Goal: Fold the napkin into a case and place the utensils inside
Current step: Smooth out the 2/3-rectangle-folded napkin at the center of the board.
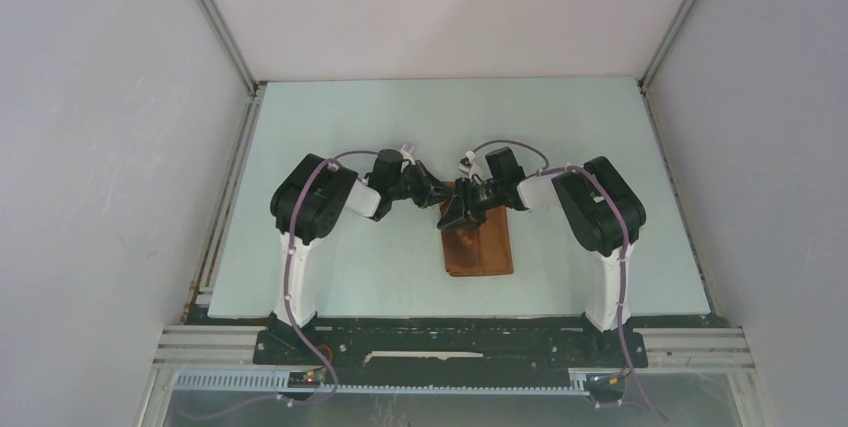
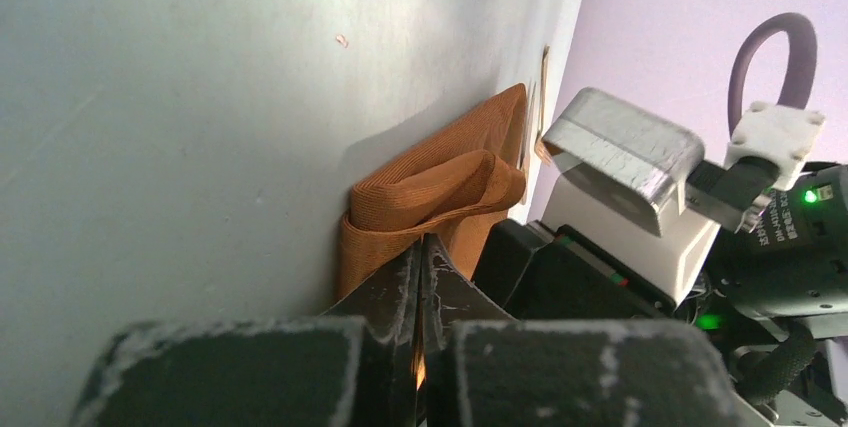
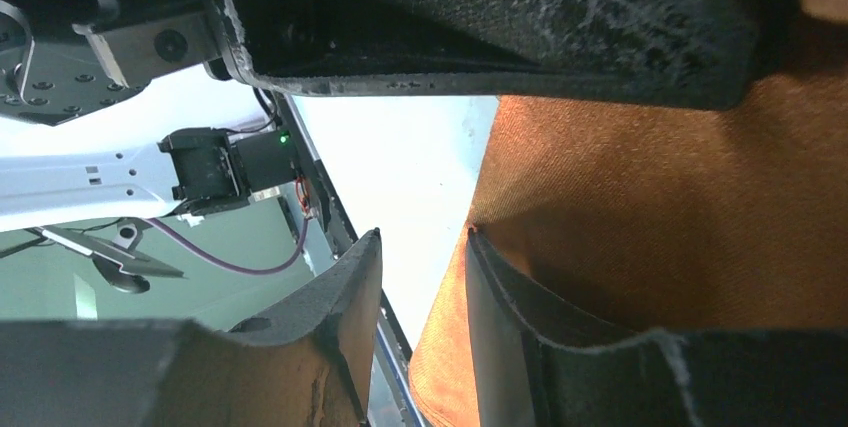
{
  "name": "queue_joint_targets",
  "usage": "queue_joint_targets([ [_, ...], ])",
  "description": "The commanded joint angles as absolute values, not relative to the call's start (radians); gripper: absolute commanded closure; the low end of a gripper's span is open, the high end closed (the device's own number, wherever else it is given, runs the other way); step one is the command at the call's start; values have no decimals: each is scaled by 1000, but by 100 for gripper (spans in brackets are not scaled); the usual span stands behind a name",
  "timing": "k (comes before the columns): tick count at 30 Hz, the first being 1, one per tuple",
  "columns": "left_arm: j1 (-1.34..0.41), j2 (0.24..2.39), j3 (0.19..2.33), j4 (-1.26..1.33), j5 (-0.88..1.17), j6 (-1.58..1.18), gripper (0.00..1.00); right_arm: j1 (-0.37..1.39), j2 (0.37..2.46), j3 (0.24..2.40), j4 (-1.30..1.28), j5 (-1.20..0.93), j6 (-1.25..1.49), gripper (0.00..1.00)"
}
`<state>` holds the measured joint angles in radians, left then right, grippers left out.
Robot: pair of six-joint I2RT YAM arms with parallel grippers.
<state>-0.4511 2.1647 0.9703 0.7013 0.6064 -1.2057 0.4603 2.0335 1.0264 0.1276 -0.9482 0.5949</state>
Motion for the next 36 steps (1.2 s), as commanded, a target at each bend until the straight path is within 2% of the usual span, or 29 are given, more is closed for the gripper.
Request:
queue_joint_targets([
  [1, -445, 2193, 975, 690, 571, -1209, 100, 482, 2037, 1009, 200, -994, 627, 56],
  [31, -444, 2175, 972, 658, 549, -1187, 100, 627, 1821, 537, 592, -964, 879, 55],
  [33, -445, 2153, 970, 652, 559, -1168, 99, 619, 1725, 522, 546, -963, 880, 54],
  [36, -444, 2089, 969, 624, 572, -1143, 84, 587, 1502, 548, 149, -828, 737, 47],
])
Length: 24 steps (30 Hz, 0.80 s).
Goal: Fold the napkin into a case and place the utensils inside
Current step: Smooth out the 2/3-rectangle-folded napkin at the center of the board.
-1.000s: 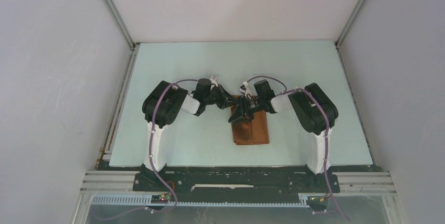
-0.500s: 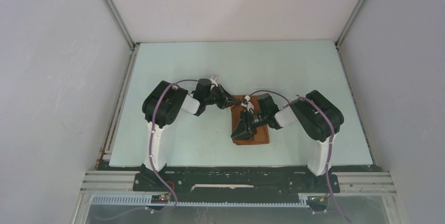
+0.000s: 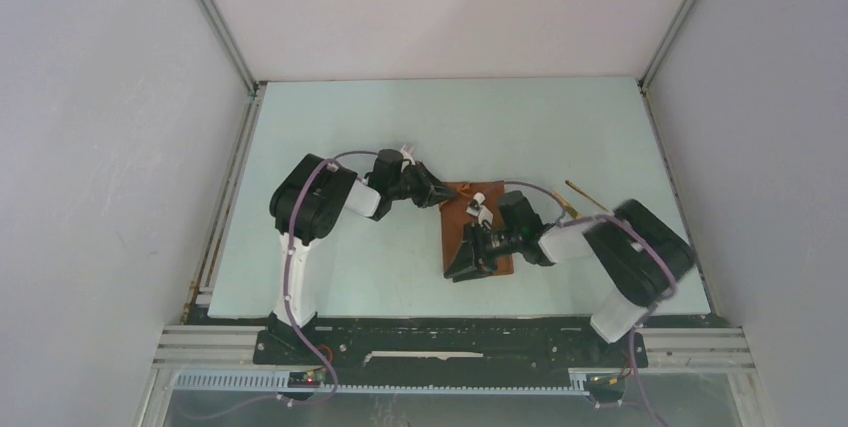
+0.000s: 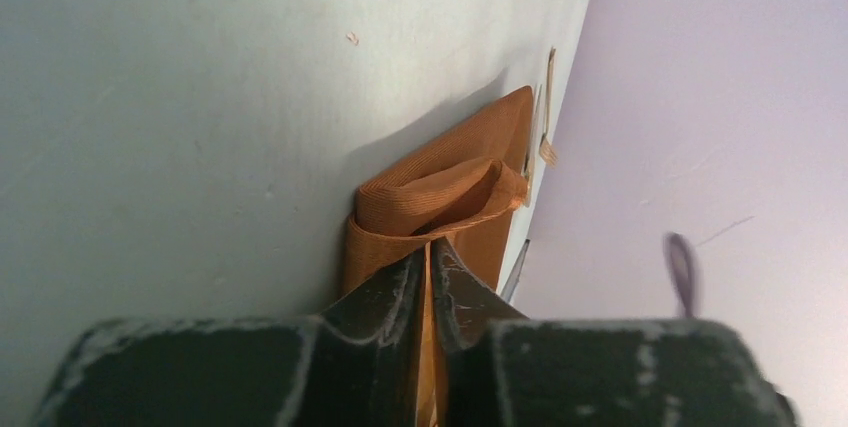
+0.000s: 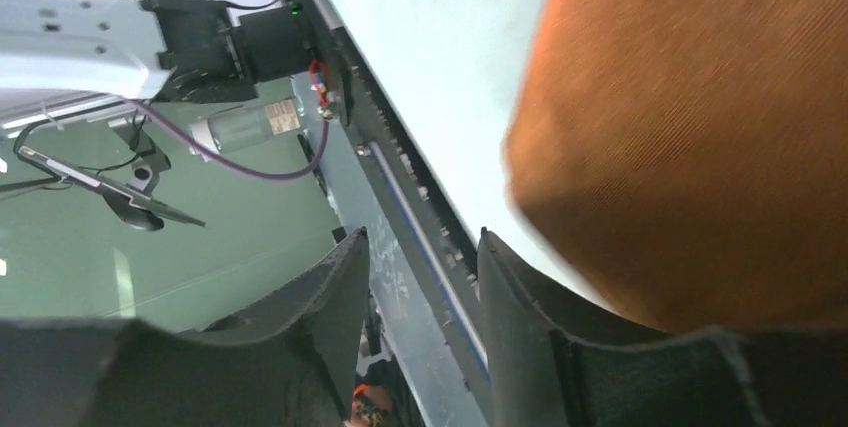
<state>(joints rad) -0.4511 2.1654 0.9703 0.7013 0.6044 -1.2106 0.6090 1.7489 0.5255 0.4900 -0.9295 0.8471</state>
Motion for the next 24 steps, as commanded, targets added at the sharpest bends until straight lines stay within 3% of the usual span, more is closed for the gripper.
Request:
queue_joint_targets([
  [1, -445, 2065, 973, 611, 581, -1135, 77, 557, 1438, 552, 87, -811, 702, 44],
  [4, -445, 1987, 992, 560, 608, -1117, 58, 411, 1300, 562, -217, -731, 605, 41],
  [8, -445, 1855, 1000, 488, 647, -1104, 31, 194, 1227, 581, -455, -532, 513, 30],
  [11, -460, 1732, 971, 357, 634, -1051, 26, 74, 1305, 579, -452, -637, 484, 31],
  [15, -602, 1581, 976, -38, 438, -827, 24, 52, 1405, 572, -343, -732, 483, 33],
  [21, -901, 1486, 986, -223, 136, -731, 23, 70, 1495, 545, -253, -759, 483, 42],
  [24, -1017, 1507, 1020, -257, 46, -726, 22, 100, 1493, 521, -216, -750, 497, 53],
])
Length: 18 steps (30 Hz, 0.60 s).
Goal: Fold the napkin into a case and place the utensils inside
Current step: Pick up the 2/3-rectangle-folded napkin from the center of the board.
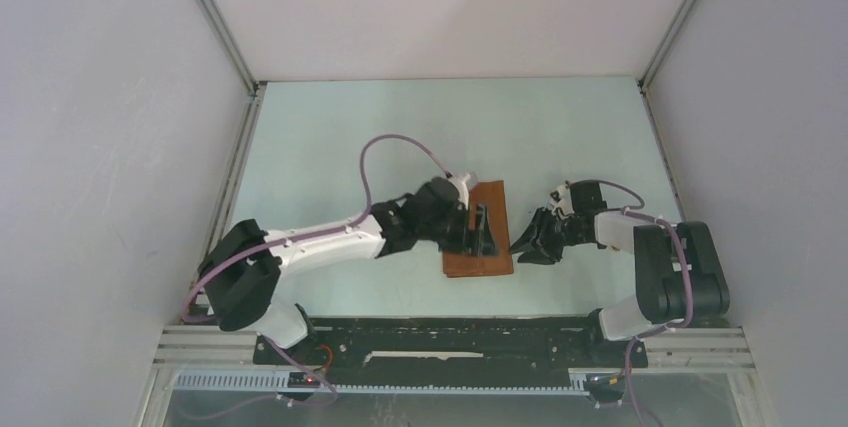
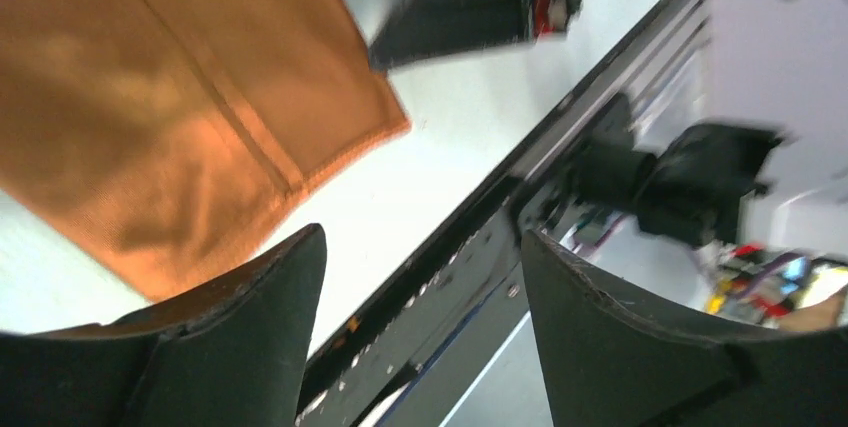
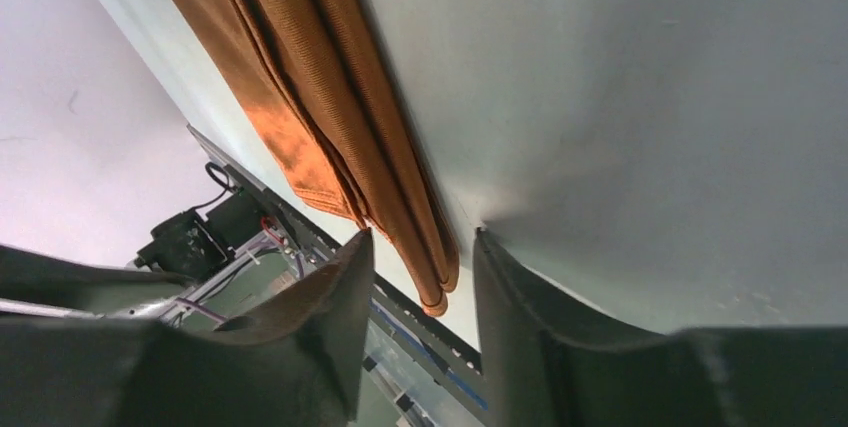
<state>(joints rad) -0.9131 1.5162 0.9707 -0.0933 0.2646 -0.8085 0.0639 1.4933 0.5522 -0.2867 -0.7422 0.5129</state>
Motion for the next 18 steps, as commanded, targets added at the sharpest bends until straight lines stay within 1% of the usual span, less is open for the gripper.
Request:
queue_joint_targets([
  [1, -1045, 1519, 1032, -267, 15, -726, 22, 109, 1493, 513, -197, -750, 508, 58],
  [4, -1113, 1566, 1084, -313, -62, -729, 24, 149, 1497, 480, -134, -770, 560, 74],
  [5, -1132, 1583, 1102, -326, -79, -729, 25, 169, 1491, 470, -112, -779, 582, 77],
  [8, -1183, 1647, 1177, -379, -132, -717, 24, 205, 1445, 429, -41, -818, 657, 82],
  [9, -1198, 1678, 1210, -402, -145, -710, 24, 203, 1422, 419, -38, -814, 673, 80],
  [10, -1210, 1707, 1240, -423, -158, -700, 23, 197, 1395, 414, -50, -799, 677, 75],
  [13, -1239, 1794, 1330, -485, -183, -681, 23, 127, 1320, 414, -186, -689, 649, 50],
  [14, -1247, 1825, 1360, -507, -194, -677, 23, 81, 1289, 414, -231, -662, 634, 45],
  [15, -1253, 1857, 1411, -539, -209, -675, 23, 31, 1269, 414, -264, -642, 618, 41],
  [16, -1259, 1887, 1448, -572, -223, -674, 24, -46, 1248, 414, -289, -637, 596, 40],
  [18, -1270, 1942, 1508, -623, -252, -670, 28, -139, 1204, 414, -315, -651, 565, 38],
])
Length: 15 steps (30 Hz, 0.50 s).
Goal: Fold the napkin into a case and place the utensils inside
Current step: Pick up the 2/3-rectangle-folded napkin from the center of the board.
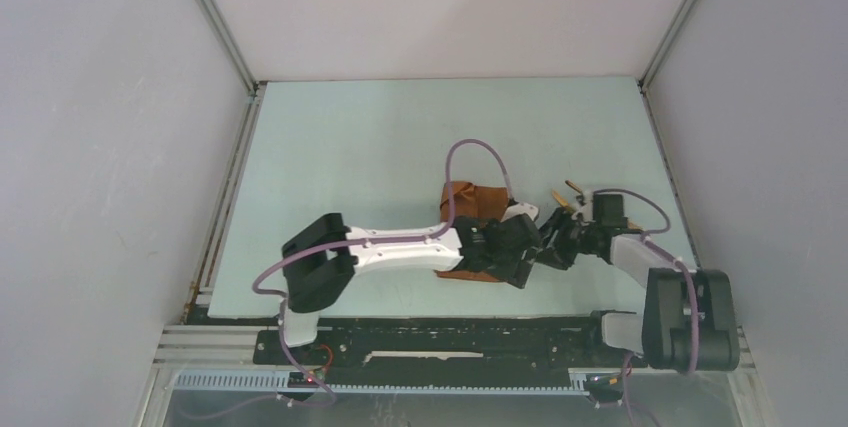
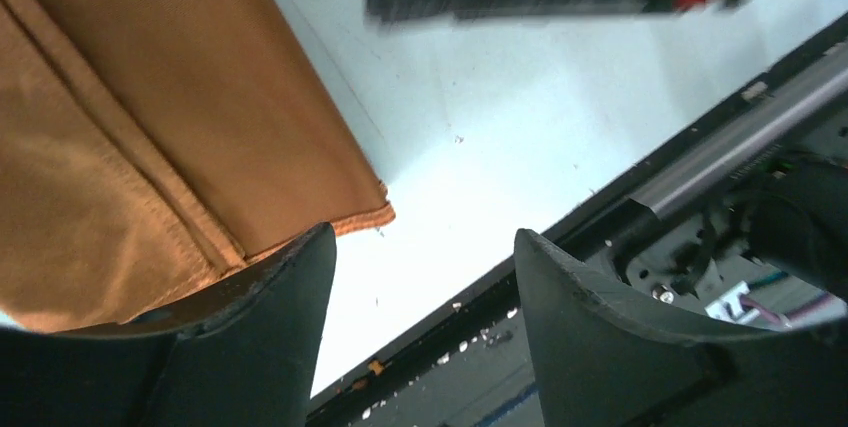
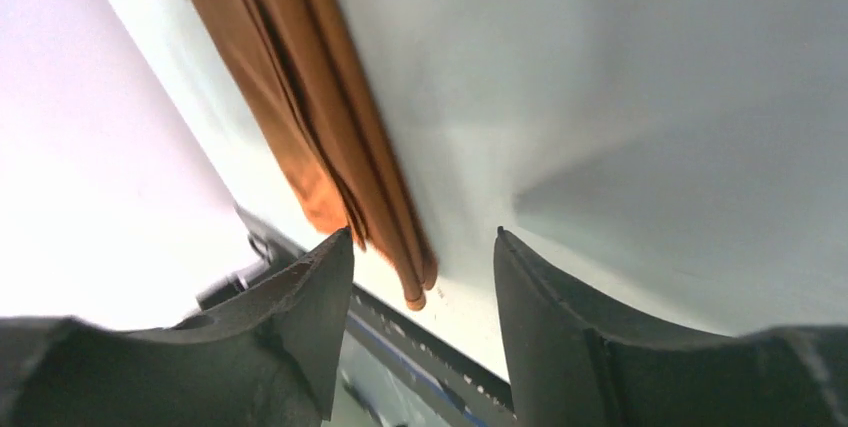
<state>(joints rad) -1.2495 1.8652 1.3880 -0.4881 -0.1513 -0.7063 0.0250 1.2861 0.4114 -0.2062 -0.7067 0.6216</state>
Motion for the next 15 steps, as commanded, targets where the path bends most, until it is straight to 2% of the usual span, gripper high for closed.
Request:
queue_joint_targets([
  [1, -1273, 1978, 1533, -640, -260, -670, 29, -169, 1183, 414, -319, -659, 559, 36],
  [4, -1277, 2057, 1610, -708, -277, -681, 36, -199, 1130, 427, -322, -673, 557, 35],
  [7, -1282, 2114, 1671, -771, -311, -690, 39, -210, 1106, 446, -336, -662, 540, 35],
  [15, -1289, 2213, 1758, -853, -342, -712, 51, -219, 1142, 453, -337, -695, 509, 35],
])
